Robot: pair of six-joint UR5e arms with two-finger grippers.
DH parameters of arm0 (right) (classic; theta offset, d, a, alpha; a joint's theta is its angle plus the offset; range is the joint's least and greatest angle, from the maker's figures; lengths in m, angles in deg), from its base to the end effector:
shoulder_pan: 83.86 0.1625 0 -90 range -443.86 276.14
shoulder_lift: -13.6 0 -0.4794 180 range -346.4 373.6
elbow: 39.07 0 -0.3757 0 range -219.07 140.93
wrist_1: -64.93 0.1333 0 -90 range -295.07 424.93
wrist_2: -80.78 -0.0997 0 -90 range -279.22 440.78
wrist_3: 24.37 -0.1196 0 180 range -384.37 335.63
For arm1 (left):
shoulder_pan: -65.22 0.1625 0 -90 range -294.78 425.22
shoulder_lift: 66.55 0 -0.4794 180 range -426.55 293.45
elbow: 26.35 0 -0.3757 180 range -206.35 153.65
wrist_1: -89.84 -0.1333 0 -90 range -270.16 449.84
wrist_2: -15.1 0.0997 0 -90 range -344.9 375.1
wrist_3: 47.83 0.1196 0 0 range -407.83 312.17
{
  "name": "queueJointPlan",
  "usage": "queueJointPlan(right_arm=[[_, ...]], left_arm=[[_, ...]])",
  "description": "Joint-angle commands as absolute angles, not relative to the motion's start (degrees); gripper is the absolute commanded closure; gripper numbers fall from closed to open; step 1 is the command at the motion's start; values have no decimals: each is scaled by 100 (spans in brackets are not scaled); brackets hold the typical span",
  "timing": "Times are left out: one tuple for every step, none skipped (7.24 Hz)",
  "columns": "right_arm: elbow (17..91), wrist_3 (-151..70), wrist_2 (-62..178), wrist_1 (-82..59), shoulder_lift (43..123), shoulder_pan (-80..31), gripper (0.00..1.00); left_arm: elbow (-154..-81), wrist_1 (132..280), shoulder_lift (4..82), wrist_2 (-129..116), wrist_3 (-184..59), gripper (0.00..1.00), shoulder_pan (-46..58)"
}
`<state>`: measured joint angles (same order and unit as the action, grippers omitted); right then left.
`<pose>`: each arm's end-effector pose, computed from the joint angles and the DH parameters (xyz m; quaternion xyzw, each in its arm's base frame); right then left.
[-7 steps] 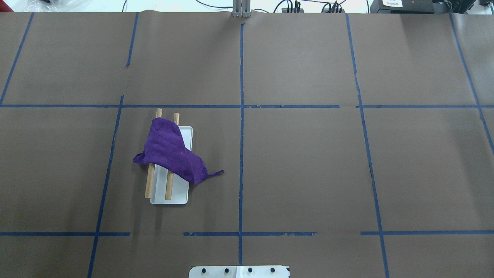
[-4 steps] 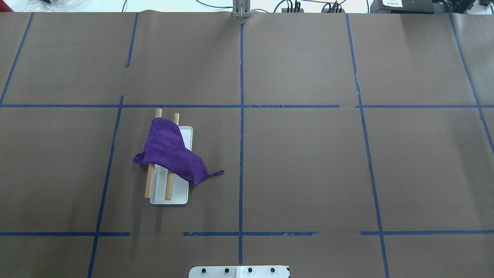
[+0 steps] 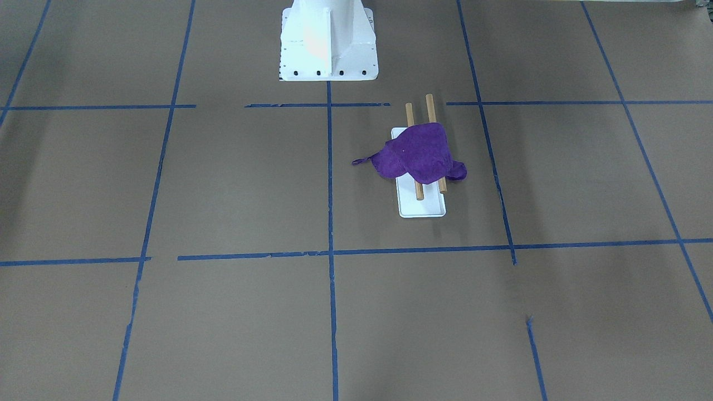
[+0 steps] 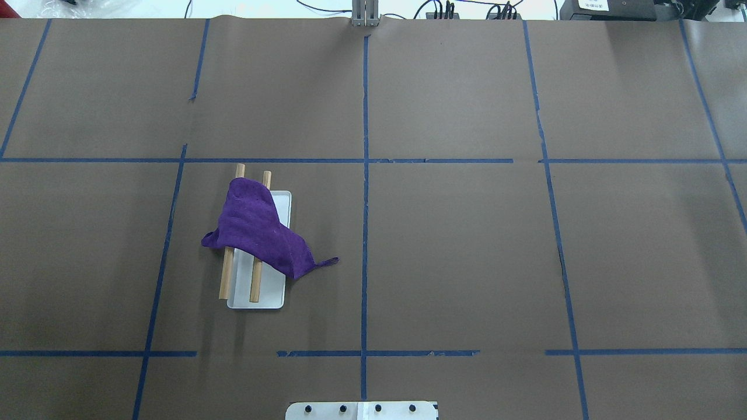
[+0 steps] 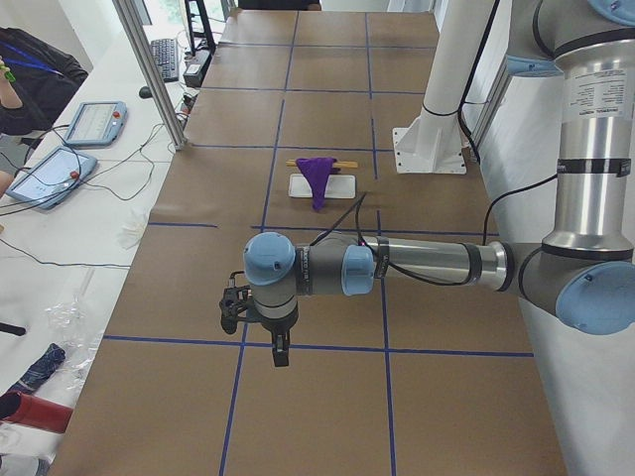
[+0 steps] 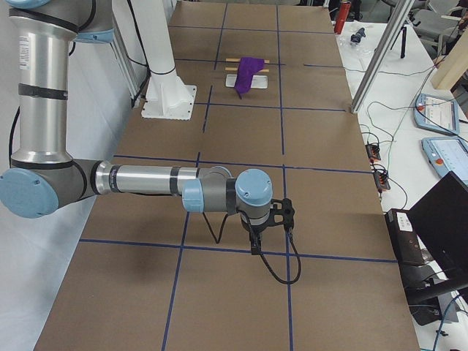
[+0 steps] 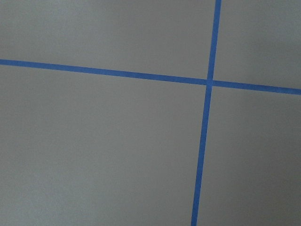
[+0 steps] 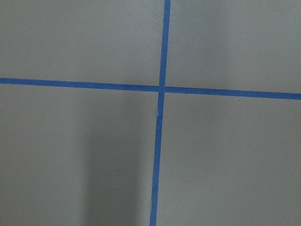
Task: Hang towel on rack
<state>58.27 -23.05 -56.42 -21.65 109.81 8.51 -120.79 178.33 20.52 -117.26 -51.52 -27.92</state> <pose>0.0633 -0.4274 0.7048 0.0492 -0.3987 -0.0075 0.9157 -0.0773 -0.4472 0.7197 -0.0017 0.3613 -0.0555 0.9308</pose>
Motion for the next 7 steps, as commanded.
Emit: queueJointPlan(right_arm=[[5823,-2305,-5642,-2165,10984,851,0],[5823,-2305,-5642,-2165,10975,851,0],[5823,-2305,-5642,-2165,10975,851,0],[5823,-2305,-5642,-2165,10975,851,0],[5823,-2305,-5642,-2165,10975,851,0],[5823,-2305,-5642,-2165,10975,851,0],[5823,-2305,-5633,-2165,10975,851,0]], left_arm=[[-11907,18169,2055,-11735,-5283,0,-2620],[-11933,18186,2055,-11822,-5441,0,-2480],[-11968,18186,2055,-11892,-5460,0,-2391],[-12082,18160,2064,-11884,-5564,0,-2391],[-12135,18143,2055,-11884,-5591,0,-2391],[-12136,18134,2055,-11884,-5592,0,-2391],[-12136,18134,2046,-11884,-5583,0,-2391]])
